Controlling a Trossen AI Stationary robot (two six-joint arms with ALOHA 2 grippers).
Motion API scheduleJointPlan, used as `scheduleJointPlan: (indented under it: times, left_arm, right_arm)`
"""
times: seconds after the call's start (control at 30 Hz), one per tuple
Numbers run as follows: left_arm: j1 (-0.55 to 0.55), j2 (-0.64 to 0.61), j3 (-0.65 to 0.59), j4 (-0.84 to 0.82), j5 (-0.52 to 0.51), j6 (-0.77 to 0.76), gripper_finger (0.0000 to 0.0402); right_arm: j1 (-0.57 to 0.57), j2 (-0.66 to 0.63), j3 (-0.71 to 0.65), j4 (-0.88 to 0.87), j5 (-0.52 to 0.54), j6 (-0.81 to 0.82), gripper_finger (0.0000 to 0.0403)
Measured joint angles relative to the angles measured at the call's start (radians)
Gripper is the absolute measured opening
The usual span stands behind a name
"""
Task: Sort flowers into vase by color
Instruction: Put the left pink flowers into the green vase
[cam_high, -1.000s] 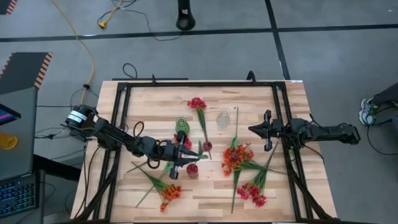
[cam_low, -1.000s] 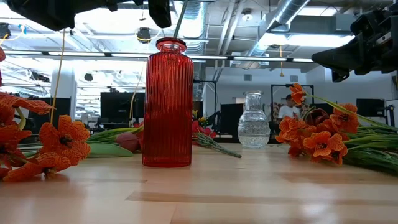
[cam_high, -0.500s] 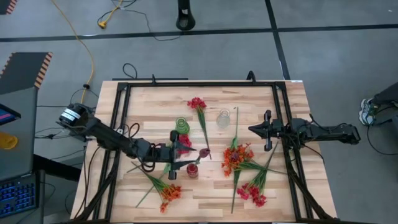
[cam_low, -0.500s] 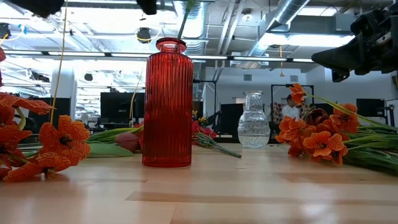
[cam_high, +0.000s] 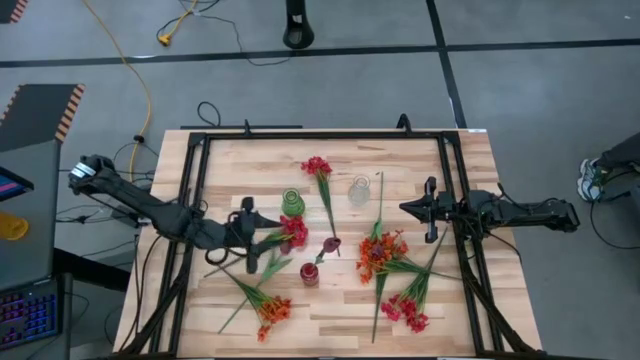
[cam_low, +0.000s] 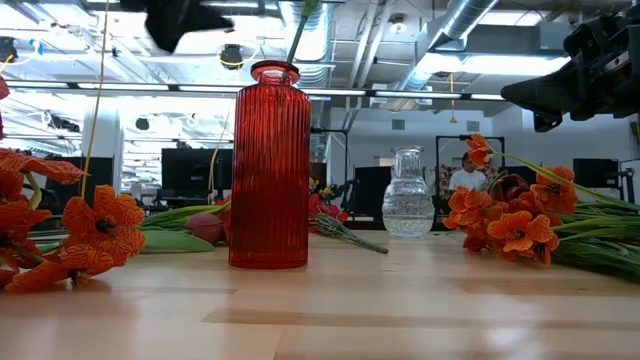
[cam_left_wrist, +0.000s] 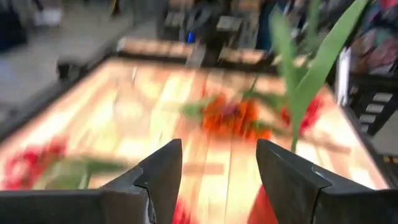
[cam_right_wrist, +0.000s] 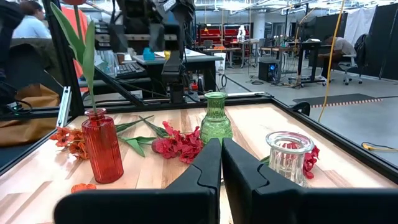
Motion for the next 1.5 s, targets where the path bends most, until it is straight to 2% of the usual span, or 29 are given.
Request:
scheduleJointPlan:
  times: [0.2, 0.37, 0.87, 1.03, 1.33, 1.5]
  left_arm:
    - [0.000, -0.039, 0.000, -0.346, -0.006, -0.271, 0.0194]
    - [0.001, 0.005, 0.000, -0.513, 0.045, -0.432, 0.0194]
    - [0.001, 0.310, 0.000, -0.531, 0.151, -0.523, 0.0194]
    - [0.000, 0.398, 0.000, -0.530, 0.148, -0.547, 0.0194]
    - [0.013, 0.489, 0.004, -0.524, 0.177, -0.567, 0.0192]
    - [0.051, 0.494, 0.004, -0.510, 0.242, -0.560, 0.0166]
  right_arm:
    - [0.000, 0.000, 0.000, 0.000, 0.000, 0.000, 0.0043]
    - [0.000, 0.000, 0.000, 0.000, 0.000, 0.000, 0.0043]
    - [0.000, 0.000, 0.000, 0.000, 0.000, 0.000, 0.0043]
    - [0.000, 0.000, 0.000, 0.000, 0.000, 0.000, 0.0043]
    - [0.000, 0.000, 0.000, 0.000, 0.000, 0.000, 0.0043]
    - [0.000, 0.000, 0.000, 0.000, 0.000, 0.000, 0.0043]
